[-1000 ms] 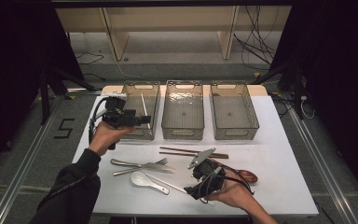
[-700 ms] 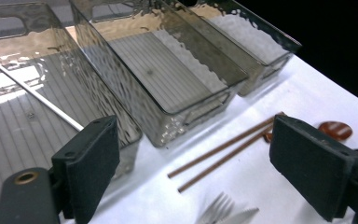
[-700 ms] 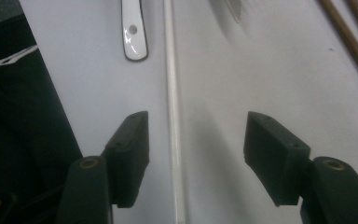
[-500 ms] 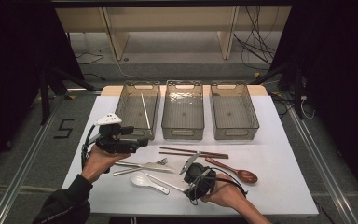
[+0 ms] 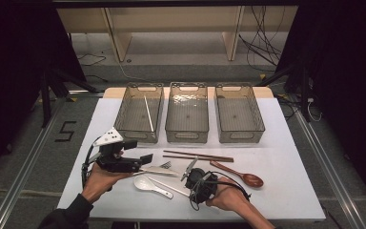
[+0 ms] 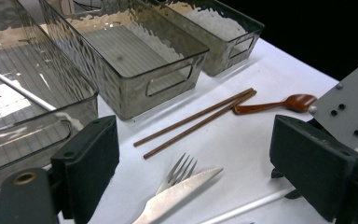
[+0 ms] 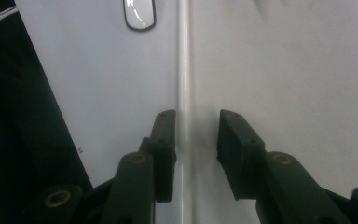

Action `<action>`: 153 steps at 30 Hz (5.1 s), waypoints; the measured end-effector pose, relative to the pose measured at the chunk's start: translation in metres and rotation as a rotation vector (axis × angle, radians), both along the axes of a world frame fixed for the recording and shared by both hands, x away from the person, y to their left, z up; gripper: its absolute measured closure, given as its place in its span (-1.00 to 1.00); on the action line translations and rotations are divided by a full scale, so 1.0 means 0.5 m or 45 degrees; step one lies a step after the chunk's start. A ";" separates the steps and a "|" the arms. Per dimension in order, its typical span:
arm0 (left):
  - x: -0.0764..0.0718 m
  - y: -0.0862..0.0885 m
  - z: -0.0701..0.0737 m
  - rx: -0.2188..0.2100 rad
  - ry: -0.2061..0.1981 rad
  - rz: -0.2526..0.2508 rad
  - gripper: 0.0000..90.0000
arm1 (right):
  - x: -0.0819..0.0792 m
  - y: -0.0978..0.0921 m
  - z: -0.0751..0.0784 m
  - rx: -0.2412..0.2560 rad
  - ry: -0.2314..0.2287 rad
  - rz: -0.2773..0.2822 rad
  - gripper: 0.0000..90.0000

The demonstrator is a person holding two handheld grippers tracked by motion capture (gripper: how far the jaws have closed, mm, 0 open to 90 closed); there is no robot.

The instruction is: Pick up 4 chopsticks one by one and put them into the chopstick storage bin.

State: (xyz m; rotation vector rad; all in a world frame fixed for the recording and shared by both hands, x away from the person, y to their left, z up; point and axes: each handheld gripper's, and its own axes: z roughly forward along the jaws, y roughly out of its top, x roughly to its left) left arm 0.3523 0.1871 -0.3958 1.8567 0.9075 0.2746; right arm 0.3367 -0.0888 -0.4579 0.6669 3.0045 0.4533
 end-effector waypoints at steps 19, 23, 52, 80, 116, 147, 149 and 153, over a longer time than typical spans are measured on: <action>-0.014 0.003 -0.011 0.017 0.012 0.000 -0.67 | 0.003 0.006 -0.003 -0.094 -0.012 0.042 0.87; -0.014 0.003 -0.010 0.016 0.008 0.002 -0.67 | 0.001 0.006 -0.002 -0.096 -0.016 0.054 0.88; -0.011 0.005 -0.017 0.026 0.021 0.012 -0.67 | 0.007 -0.009 0.005 -0.061 -0.005 0.061 0.88; -0.010 0.006 -0.017 0.023 0.018 0.013 -0.67 | 0.013 0.021 -0.002 -0.130 0.005 0.089 0.87; -0.005 0.003 -0.014 -0.056 0.047 0.054 -0.67 | 0.031 -0.039 0.093 0.249 -0.177 -0.043 0.89; 0.019 -0.090 -0.040 -0.280 0.270 -0.064 -0.10 | 0.016 -0.009 0.113 0.547 -0.316 -0.117 0.89; 0.020 -0.089 -0.042 -0.296 0.288 -0.067 -0.01 | 0.014 -0.007 0.115 0.567 -0.315 -0.115 0.89; 0.021 -0.090 -0.043 -0.318 0.297 -0.079 0.13 | 0.011 -0.003 0.116 0.582 -0.315 -0.109 0.89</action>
